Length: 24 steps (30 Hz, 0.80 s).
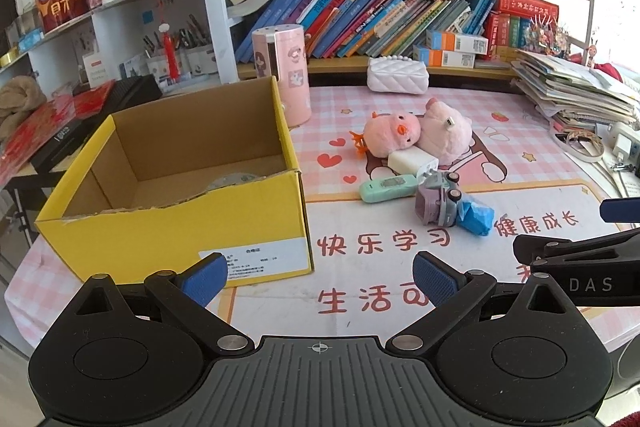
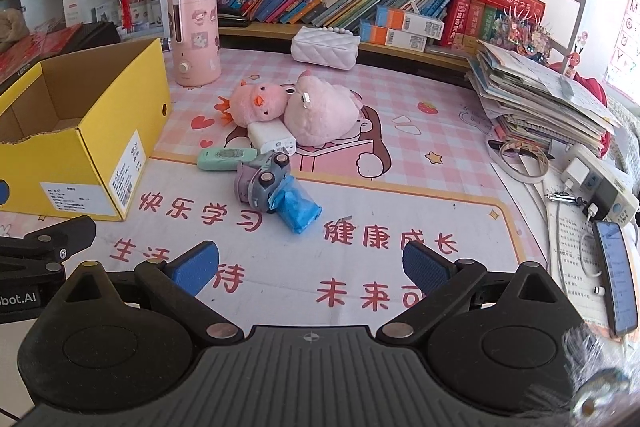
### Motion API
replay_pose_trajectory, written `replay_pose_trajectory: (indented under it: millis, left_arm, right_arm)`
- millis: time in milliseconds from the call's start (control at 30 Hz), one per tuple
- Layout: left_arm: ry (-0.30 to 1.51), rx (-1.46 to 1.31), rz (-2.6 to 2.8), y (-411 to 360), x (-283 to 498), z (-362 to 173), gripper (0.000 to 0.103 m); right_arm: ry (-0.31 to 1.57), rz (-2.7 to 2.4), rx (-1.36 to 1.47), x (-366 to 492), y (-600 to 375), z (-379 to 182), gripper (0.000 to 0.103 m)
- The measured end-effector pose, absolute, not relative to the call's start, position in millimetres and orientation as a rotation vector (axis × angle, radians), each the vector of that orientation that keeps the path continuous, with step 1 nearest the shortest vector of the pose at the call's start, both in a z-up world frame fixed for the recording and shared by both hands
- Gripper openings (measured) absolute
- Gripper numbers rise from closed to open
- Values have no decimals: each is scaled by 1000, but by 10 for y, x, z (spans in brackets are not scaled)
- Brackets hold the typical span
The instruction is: Organize objects
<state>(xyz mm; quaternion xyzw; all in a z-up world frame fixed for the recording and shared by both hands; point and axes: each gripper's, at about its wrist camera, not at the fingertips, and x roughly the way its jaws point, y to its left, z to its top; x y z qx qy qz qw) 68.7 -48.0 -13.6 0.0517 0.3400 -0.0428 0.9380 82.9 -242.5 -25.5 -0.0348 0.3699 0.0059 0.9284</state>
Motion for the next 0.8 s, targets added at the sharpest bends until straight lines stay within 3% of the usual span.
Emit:
replay_pose_trajectory:
  millis: [800]
  left_arm:
    - [710, 97, -83, -443, 750, -178, 100]
  right_arm:
    - [777, 30, -85, 926, -2345, -287, 99]
